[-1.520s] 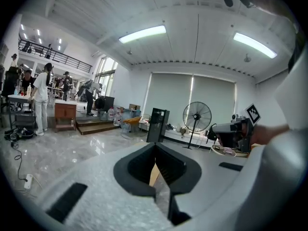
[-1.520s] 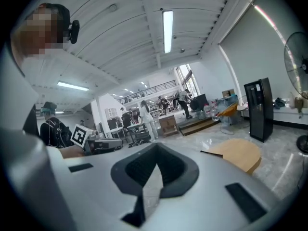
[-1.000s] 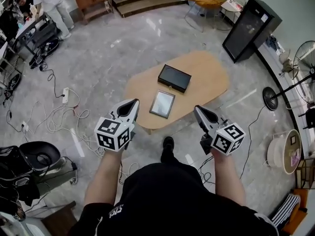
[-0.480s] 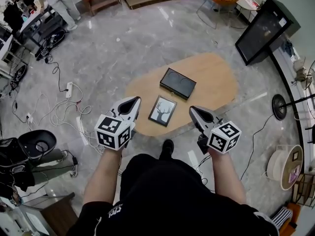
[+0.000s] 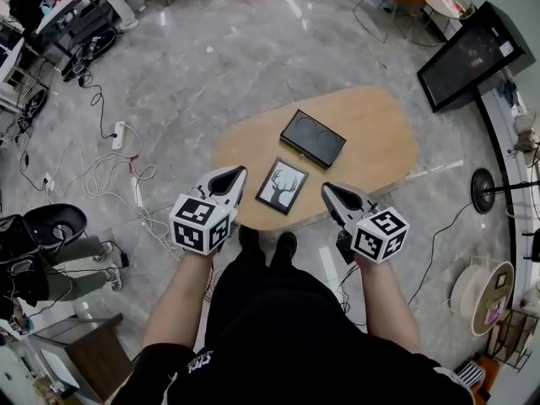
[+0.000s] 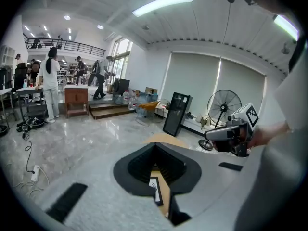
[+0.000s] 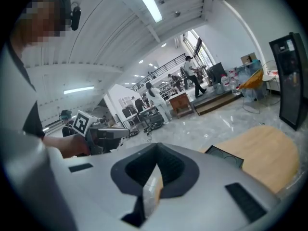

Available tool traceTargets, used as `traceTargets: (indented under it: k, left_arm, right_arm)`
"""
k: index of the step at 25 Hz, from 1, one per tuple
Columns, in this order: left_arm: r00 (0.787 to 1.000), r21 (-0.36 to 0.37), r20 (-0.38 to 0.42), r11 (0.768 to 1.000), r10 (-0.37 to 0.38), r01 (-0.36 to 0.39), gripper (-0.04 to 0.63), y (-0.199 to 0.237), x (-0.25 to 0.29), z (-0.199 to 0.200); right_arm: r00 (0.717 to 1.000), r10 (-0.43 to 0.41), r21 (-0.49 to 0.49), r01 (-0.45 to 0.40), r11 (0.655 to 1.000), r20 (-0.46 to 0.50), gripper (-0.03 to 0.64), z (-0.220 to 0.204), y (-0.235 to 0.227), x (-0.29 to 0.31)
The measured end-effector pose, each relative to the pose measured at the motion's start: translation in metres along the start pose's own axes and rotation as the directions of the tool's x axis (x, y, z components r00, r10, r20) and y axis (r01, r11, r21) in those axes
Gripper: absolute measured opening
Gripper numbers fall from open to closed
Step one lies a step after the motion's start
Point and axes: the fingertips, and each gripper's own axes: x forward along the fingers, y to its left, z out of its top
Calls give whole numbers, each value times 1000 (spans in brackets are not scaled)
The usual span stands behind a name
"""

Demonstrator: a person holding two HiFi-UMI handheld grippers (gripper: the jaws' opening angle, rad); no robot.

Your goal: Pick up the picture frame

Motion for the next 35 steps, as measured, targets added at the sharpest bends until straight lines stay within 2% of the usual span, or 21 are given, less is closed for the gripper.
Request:
traceTargets:
  k: [9,17,26,31,35]
  left_arm:
    - [992,-88,-118,996,-37,26,11,39,43,-74]
    - [975,-156,-204,986,-90,58,11,62,74,-144]
    - [957,-246,-260,967,-126,61,11,83,115,-219]
    - [943,-259,-297,963,-148,70,11,92,132,-261]
    - [933,-284,-316,956,-171,79,11,98,144,-293]
  right_arm:
    - [986,-12,72,24,997,-165,6,-77,-27,52]
    - [966,-20,153,62,986,-259,6,-135,-46,94]
    - [910,-87,219,189,957,-405,6,-233,-86,136]
    - [879,-104,204,221,954,-466,28,-280,-104,156]
    - [846,-161,177,285,942,-508,28,-311,-124,161]
